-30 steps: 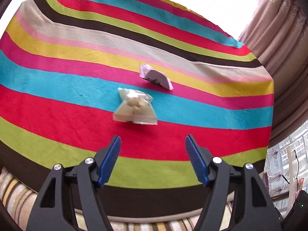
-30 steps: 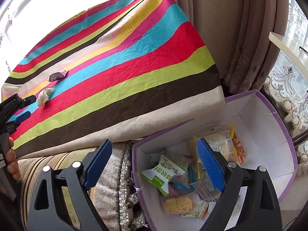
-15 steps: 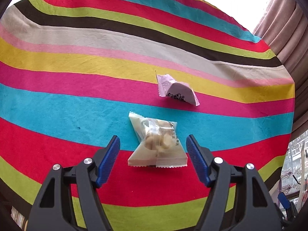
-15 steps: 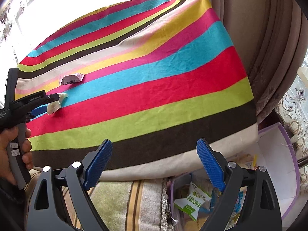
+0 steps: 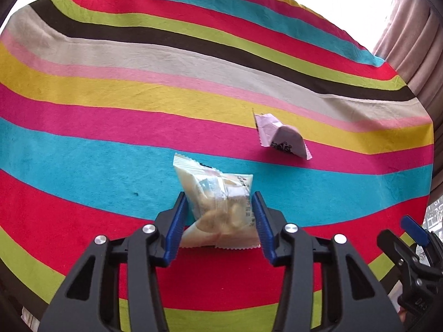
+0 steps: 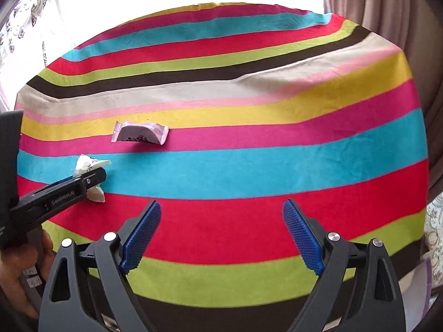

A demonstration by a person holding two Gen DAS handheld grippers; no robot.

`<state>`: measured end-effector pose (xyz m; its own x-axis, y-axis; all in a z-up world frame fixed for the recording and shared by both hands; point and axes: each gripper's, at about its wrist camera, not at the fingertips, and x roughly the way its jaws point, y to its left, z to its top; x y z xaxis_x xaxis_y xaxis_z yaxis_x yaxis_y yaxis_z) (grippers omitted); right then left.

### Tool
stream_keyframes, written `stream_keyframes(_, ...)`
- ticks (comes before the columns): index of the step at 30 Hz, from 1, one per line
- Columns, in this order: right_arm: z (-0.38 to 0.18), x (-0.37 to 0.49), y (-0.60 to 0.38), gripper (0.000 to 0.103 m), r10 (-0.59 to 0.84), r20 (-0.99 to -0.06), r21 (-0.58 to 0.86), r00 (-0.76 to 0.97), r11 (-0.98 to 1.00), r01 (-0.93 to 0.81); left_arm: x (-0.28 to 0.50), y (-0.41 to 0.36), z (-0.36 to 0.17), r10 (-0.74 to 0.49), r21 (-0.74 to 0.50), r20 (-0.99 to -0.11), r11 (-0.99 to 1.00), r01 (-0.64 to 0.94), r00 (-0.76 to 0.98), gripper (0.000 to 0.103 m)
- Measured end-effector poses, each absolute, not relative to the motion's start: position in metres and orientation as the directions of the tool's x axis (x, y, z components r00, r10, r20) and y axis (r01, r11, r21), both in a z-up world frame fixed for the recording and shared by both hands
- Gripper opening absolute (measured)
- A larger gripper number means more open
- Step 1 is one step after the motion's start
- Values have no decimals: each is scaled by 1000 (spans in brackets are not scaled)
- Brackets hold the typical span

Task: Organize snacks
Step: 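Grasp the white wrapped cake with the left gripper while the right grasps the pink wrapped bar, then carry both snacks to the box and open both grippers to drop them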

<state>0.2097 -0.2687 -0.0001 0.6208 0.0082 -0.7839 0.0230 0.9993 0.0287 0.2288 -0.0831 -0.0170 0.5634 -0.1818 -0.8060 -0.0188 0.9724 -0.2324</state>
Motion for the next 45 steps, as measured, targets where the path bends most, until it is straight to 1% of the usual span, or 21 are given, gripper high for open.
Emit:
stream_keyframes(5,-20,261,-236,87,-2,-809,-57,588,996,-74,224,-66,-17,-177,-267,-792,961,-72,584,47)
stream_keyframes(11,-33,303,-204,87,-22,-808,-142,589,977,-158,224,-57,-16,-194,-303,-782,949,-90,593,47)
stream_keyframes(15,-34,325,-192,87,-21,-794,-161,607,971,-178,223,-52,-17,-207,-319,-776,944,-88,597,47)
stream_keyframes(17,-35,334,-192,86,-2,-792,-145,610,972,-185,221,-49,-17,-214,-330,-772,940,-90,599,47)
stream_keyframes(18,-36,339,-193,85,12,-794,-127,607,974,-186,221,-48,-17,-216,-334,-770,938,-91,600,47)
stream_keyframes(19,-36,343,-193,81,35,-798,-99,601,977,-189,221,-48,-17,-217,-337,-769,937,-93,601,47)
stream_keyframes(20,-36,346,-194,74,58,-802,-74,594,978,-195,221,-48,-17,-217,-338,-768,936,-95,602,47)
stream_keyframes(25,-36,354,-193,62,113,-809,-9,577,979,-205,220,-47,-17,-222,-346,-765,933,-95,605,47)
stream_keyframes(27,-37,351,-190,55,117,-805,-9,581,978,-211,219,-46,-18,-221,-346,-765,933,-96,605,47)
stream_keyframes(29,-35,344,-184,36,123,-802,-9,584,976,-218,218,-47,-18,-217,-341,-766,935,-96,605,46)
stream_keyframes(30,-34,341,-182,31,123,-804,-7,582,976,-216,218,-48,-18,-214,-337,-767,937,-96,605,46)
stream_keyframes(31,-33,337,-180,23,121,-805,-5,580,977,-212,218,-48,-17,-210,-332,-768,938,-96,606,46)
stream_keyframes(37,-33,316,-183,20,125,-804,20,582,983,-184,216,-52,-16,-179,-301,-774,948,-104,608,46)
stream_keyframes(45,-32,263,-195,20,116,-810,52,574,990,-128,208,-61,-11,-164,-273,-779,958,-92,605,45)
